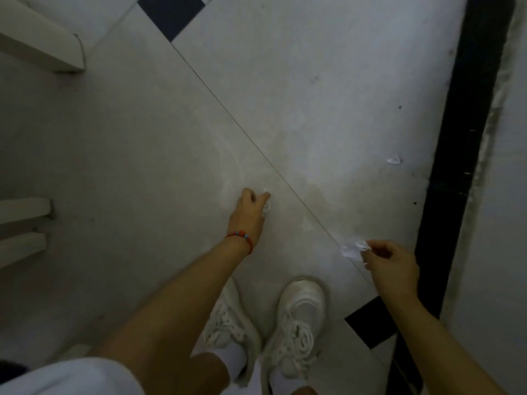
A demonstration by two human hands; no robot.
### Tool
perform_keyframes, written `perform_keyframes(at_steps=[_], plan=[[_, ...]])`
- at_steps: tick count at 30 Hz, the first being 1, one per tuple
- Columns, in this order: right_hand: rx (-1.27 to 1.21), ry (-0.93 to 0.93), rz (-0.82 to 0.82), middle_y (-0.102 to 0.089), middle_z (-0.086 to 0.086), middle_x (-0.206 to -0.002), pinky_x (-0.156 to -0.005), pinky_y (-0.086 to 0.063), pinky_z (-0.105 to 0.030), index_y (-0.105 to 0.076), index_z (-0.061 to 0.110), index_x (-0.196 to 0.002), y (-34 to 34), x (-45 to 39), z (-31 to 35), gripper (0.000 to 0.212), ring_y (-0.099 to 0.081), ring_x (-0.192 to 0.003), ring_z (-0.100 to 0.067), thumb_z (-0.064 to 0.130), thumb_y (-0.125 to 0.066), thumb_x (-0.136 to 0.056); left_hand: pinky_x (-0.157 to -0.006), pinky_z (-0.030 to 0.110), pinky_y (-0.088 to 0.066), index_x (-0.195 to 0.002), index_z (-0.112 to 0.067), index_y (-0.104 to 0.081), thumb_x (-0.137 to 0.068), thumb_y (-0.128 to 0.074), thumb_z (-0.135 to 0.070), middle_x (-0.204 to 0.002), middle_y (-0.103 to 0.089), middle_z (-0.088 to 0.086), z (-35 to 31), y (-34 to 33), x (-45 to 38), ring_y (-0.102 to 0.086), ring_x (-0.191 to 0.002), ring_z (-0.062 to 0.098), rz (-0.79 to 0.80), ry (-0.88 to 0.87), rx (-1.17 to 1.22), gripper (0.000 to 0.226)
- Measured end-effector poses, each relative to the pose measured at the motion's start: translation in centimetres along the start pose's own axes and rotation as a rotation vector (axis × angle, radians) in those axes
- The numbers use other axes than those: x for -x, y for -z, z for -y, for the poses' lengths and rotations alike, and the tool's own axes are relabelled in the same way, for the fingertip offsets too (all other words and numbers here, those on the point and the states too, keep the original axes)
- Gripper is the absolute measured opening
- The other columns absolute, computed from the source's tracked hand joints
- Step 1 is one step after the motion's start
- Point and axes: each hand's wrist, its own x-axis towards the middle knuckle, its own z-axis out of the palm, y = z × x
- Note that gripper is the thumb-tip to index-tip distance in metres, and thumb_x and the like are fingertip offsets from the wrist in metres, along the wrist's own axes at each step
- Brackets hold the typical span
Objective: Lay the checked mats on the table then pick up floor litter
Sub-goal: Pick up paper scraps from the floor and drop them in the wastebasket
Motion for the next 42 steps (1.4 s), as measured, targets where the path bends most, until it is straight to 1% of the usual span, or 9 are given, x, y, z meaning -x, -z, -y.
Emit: perform_keyframes(at_steps=[6, 14, 19, 27, 30, 33, 37, 40, 42], plan=[[-0.002, 0.007, 0.019, -0.063, -0.008, -0.082, -0.088, -0.053, -0.045, -0.068, 0.004, -0.095, -1.1, -0.3, 0.4, 0.016, -0.064, -0.087, -0.032, 0.002, -0.062, -0.080, -0.079, 0.033, -0.039, -0.099, 0.006, -0.059, -0.088, -0.056, -0.013, -0.104, -0.059, 0.025, -0.8, 0.0, -0.2, -0.057, -0.097, 0.035, -0.079, 0.001, 0.118, 0.022], [-0.050, 0.081, 0.073, -0.062, -0.004, -0.079, -0.087, -0.053, -0.040, -0.068, 0.007, -0.094, 4.0, 8.6, 6.4, 0.016, -0.062, -0.086, -0.029, 0.000, -0.060, -0.082, -0.061, 0.019, -0.031, -0.083, 0.003, -0.065, -0.081, -0.067, -0.018, -0.088, -0.067, 0.021, -3.8, 10.3, 8.4, -0.061, -0.083, 0.030, -0.155, 0.069, 0.288, 0.021], [-0.089, 0.099, 0.091, -0.064, -0.006, -0.080, -0.084, -0.053, -0.039, -0.067, 0.011, -0.088, 10.2, 15.6, 11.8, 0.014, -0.063, -0.085, -0.030, 0.002, -0.060, -0.082, -0.050, 0.013, -0.033, -0.071, -0.005, -0.063, -0.079, -0.068, -0.017, -0.051, -0.045, -0.006, -9.5, 19.4, 17.2, -0.046, -0.059, 0.015, -0.180, 0.066, 0.400, 0.016], [-0.181, 0.170, 0.044, -0.065, -0.009, -0.086, -0.077, -0.045, -0.029, -0.069, 0.007, -0.095, 22.3, 26.5, 21.2, 0.016, -0.062, -0.086, -0.029, 0.003, -0.061, -0.082, -0.057, 0.025, -0.039, -0.054, -0.022, -0.052, -0.076, -0.072, -0.015, -0.048, -0.047, -0.003, -19.3, 33.5, 28.5, -0.049, -0.056, 0.020, -0.297, 0.021, 0.603, 0.030], [-0.207, 0.185, 0.016, -0.064, -0.010, -0.084, -0.074, -0.041, -0.027, -0.069, 0.006, -0.092, 25.8, 29.6, 24.4, 0.014, -0.059, -0.083, -0.027, 0.002, -0.062, -0.080, -0.062, 0.030, -0.046, -0.056, -0.020, -0.056, -0.076, -0.072, -0.014, -0.052, -0.053, 0.000, -21.2, 38.4, 31.8, -0.049, -0.049, 0.008, -0.354, 0.045, 0.700, 0.026], [-0.253, 0.189, 0.001, -0.064, -0.011, -0.082, -0.074, -0.040, -0.027, -0.068, 0.010, -0.085, 27.7, 32.0, 27.7, 0.011, -0.060, -0.085, -0.031, 0.002, -0.063, -0.079, -0.063, 0.030, -0.049, -0.056, -0.019, -0.058, -0.077, -0.071, -0.016, -0.054, -0.057, 0.003, -21.9, 42.4, 34.3, -0.051, -0.049, 0.004, -0.417, 0.060, 0.751, 0.025], [-0.315, 0.153, 0.014, -0.063, -0.010, -0.080, -0.072, -0.040, -0.025, -0.068, 0.007, -0.087, 28.8, 34.0, 33.4, 0.010, -0.059, -0.078, -0.026, 0.007, -0.069, -0.077, -0.050, 0.012, -0.042, -0.050, -0.021, -0.055, -0.078, -0.071, -0.017, -0.052, -0.056, 0.003, -22.1, 46.5, 35.3, -0.050, -0.045, -0.001, -0.410, 0.081, 0.747, 0.032], [-0.381, 0.156, 0.023, -0.066, -0.005, -0.071, -0.056, -0.041, -0.021, -0.066, 0.012, -0.076, 28.9, 34.9, 38.7, 0.011, -0.057, -0.063, -0.012, 0.010, -0.076, -0.071, -0.060, 0.029, -0.049, -0.052, -0.017, -0.055, -0.079, -0.069, -0.024, -0.053, -0.055, 0.005, -22.0, 50.1, 33.7, -0.052, -0.054, 0.013, -0.350, 0.100, 0.709, 0.032], [-0.429, 0.154, 0.030, -0.064, 0.002, -0.068, -0.055, -0.041, -0.019, -0.067, 0.015, -0.074, 29.1, 35.4, 42.6, 0.014, -0.057, -0.064, -0.010, 0.013, -0.079, -0.068, -0.058, 0.029, -0.044, -0.049, -0.018, -0.053, -0.080, -0.068, -0.026, -0.047, -0.053, 0.000, -22.5, 53.1, 32.5, -0.051, -0.053, 0.014, -0.342, 0.097, 0.702, 0.035]])
